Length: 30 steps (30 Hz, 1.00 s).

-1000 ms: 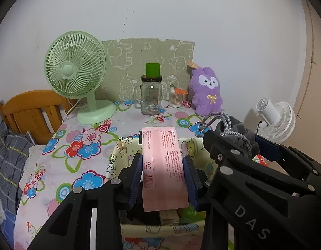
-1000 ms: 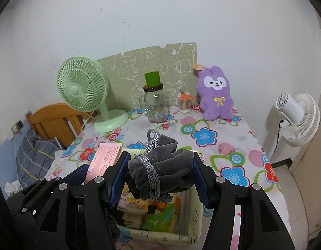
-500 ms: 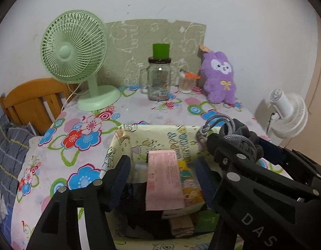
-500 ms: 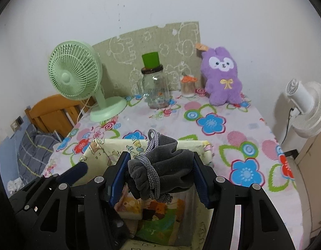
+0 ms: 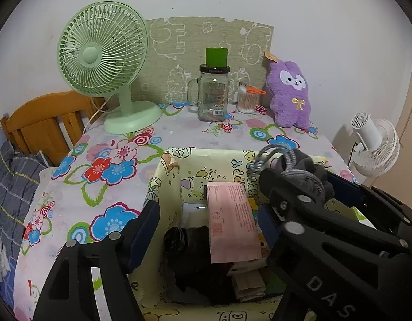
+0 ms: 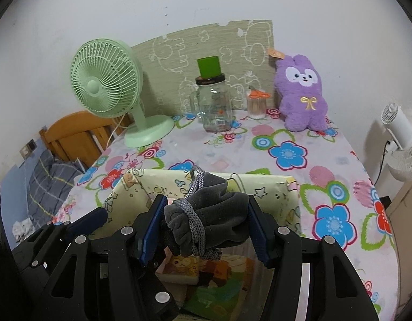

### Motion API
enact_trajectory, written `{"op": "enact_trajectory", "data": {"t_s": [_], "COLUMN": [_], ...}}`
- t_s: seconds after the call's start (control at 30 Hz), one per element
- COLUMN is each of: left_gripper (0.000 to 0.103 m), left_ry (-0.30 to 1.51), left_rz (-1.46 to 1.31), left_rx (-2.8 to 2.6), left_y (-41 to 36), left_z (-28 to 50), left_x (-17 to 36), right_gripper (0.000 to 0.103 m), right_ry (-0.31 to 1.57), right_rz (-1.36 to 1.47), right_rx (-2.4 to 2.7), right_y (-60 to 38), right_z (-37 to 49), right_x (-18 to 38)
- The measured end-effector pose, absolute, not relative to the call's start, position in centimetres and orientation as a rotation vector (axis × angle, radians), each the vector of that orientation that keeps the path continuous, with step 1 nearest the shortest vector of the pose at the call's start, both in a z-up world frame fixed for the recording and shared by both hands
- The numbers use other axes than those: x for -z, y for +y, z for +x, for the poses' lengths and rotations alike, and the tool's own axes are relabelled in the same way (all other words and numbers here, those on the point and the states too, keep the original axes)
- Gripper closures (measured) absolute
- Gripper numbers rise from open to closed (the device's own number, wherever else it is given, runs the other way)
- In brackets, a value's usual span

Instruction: Organize soft objects

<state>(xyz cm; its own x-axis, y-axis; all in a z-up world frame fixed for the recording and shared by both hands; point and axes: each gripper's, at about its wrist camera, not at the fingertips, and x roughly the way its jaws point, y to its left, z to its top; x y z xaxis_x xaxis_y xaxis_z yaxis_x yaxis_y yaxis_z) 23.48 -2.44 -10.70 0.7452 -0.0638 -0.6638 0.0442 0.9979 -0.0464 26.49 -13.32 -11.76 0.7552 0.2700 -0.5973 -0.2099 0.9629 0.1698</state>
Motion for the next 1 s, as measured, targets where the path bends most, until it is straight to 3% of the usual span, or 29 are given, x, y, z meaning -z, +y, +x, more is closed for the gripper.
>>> {"op": "enact_trajectory", "data": {"t_s": [0.2,1.0], "left_gripper": [0.014,0.003], "left_ry": [0.705,0.616], "left_rz": [-0.008,0.038], "left_rx": [0.081,0.099], "left_y": [-3.0,-3.9], "left_z": [22.9,17.0], "left_x": [10.4,7.0], "right_gripper": [0.017,0.002], "right_ry": [0.646,0.579], "right_rz": [0.078,0.055], "right_rx": [-0.244,-0.154], "right_y": [-13.2,-14.2], "right_z": [26.0,19.4], "right_x": [11.6,8.0]}}
